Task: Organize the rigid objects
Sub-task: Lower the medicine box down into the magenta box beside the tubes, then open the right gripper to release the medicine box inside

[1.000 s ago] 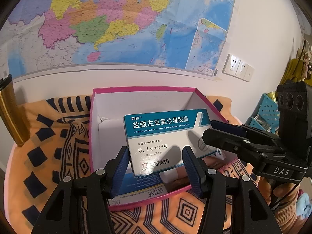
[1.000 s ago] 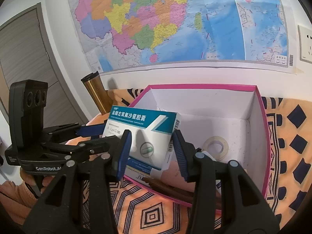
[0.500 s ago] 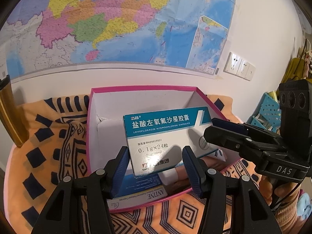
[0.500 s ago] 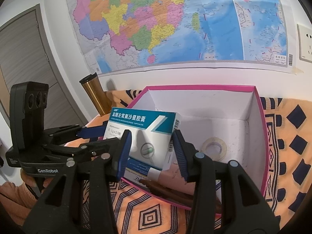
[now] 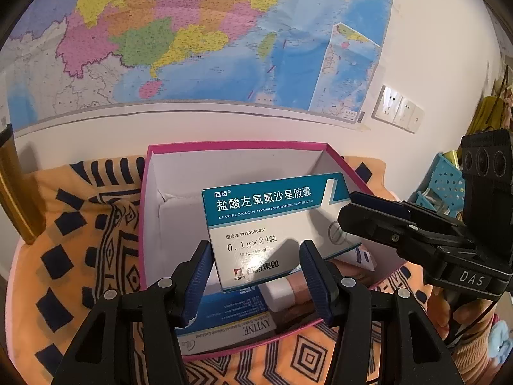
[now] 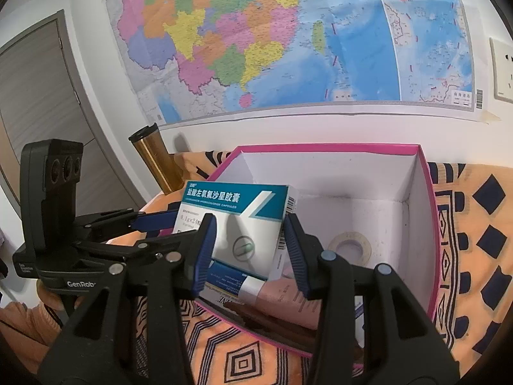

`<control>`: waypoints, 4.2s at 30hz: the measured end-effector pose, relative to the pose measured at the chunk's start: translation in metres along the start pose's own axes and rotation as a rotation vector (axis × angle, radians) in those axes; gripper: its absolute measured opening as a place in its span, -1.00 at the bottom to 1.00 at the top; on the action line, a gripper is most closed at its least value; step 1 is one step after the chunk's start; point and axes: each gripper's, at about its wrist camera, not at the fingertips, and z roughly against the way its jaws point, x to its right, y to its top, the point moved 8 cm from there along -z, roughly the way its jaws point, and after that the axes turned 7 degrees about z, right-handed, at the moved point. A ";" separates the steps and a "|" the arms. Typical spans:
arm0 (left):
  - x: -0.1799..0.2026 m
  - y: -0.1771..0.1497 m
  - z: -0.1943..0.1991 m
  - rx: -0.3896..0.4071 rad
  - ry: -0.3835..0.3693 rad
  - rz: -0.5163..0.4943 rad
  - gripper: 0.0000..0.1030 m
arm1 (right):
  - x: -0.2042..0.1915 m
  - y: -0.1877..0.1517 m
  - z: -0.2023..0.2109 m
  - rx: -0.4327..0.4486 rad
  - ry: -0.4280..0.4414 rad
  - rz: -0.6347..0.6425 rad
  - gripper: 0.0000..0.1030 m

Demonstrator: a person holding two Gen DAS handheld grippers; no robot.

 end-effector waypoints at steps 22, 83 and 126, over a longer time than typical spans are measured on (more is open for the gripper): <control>-0.002 0.011 -0.014 -0.014 0.015 0.002 0.09 | 0.013 0.008 -0.012 -0.014 -0.015 -0.005 -0.09; -0.012 0.032 -0.053 -0.050 0.056 -0.001 0.09 | 0.037 0.014 -0.039 -0.077 -0.025 -0.046 -0.09; -0.018 0.037 -0.078 -0.105 0.068 0.008 0.09 | 0.045 0.020 -0.051 -0.119 -0.043 -0.042 -0.09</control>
